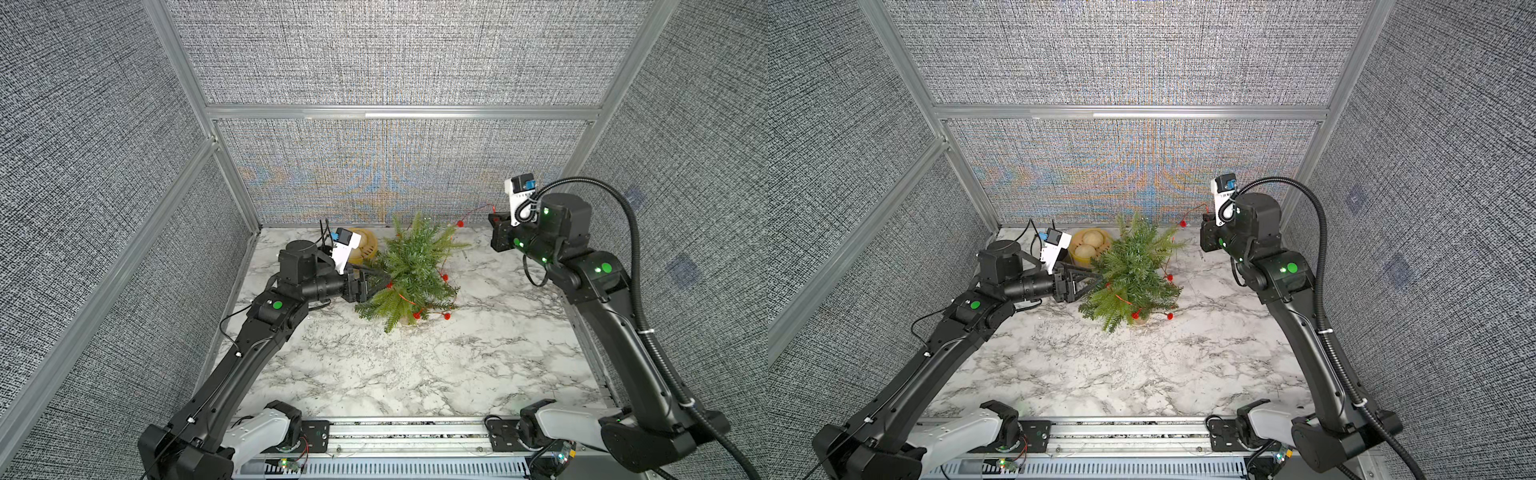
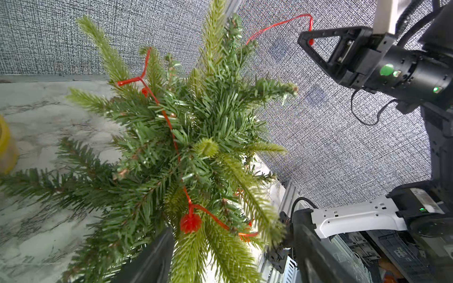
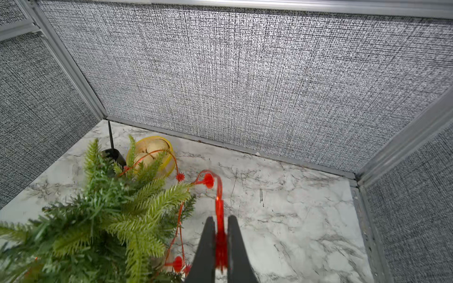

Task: Remove string lights from the small christmas tree
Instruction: Pick up the light string from the Christmas tree.

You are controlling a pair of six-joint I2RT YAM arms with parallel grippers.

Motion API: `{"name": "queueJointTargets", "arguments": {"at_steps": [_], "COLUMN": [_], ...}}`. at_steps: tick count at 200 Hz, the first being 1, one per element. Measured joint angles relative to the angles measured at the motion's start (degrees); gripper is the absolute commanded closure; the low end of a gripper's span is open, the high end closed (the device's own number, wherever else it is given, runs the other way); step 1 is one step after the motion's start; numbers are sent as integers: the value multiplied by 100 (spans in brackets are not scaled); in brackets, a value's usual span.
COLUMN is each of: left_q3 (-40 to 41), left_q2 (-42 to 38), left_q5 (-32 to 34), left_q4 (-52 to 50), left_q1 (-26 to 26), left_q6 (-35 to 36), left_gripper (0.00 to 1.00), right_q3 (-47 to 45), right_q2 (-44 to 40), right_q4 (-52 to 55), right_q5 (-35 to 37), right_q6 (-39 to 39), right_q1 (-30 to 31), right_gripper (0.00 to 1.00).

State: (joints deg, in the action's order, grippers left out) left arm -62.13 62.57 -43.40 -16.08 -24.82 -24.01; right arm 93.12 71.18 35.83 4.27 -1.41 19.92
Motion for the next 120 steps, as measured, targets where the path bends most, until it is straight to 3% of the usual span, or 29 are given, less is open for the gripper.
{"name": "queueJointTargets", "arguments": {"at_steps": [62, 120], "left_q3": [24, 9], "left_q2": [-125, -144], "left_q5": [20, 9], "left_q4": [-205, -439], "left_q1": [-142, -168], "left_q6": [-22, 0], "left_gripper": [22, 22], "right_q3": [-463, 120], "right_q2": [-74, 1104], "right_q4": [142, -177], "right_q5": [378, 214], "right_q6": [39, 57], "right_q1": [-245, -684], "right_gripper": [100, 100]}}
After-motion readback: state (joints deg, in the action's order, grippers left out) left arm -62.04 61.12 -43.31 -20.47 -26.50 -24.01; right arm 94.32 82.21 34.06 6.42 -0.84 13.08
